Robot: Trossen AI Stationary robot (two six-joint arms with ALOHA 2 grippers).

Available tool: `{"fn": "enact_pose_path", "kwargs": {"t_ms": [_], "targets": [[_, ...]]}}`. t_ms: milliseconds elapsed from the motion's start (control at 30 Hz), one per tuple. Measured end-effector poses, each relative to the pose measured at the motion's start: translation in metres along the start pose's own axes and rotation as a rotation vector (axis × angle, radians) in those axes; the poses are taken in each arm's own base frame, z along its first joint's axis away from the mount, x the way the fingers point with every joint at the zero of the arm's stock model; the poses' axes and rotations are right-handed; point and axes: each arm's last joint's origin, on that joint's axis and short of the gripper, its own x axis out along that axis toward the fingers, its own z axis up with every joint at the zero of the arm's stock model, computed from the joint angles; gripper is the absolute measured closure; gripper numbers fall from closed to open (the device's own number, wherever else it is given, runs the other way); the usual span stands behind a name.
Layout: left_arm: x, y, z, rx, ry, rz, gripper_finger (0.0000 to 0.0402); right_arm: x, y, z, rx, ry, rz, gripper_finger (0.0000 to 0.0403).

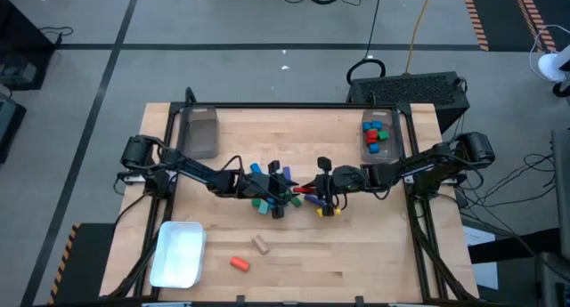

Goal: Sort blocks by size
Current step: Put the red rectangular block into the left black bin

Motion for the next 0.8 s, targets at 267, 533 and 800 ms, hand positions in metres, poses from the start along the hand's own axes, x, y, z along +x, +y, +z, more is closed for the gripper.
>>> {"fn": "enact_pose_path", "kwargs": {"t_ms": [267, 533, 800], "targets": [[0.000, -0.001, -0.001, -0.001, 0.014, -0.020, 0.0338, 0.000, 0.000, 0.000, -0.002, -0.003, 0.005, 0.0360], [-0.009, 0.003, 0.006, -0.028, 0.035, 0.043, 0.0338, 0.000, -0.001, 0.002, -0.005, -0.012, -0.021, 0.0298], [-0.050, 0.020, 0.024, -0.074, 0.153, 0.268, 0.0338, -0.010, -0.008, -0.004, 0.045, 0.096, -0.164, 0.0261]]}}
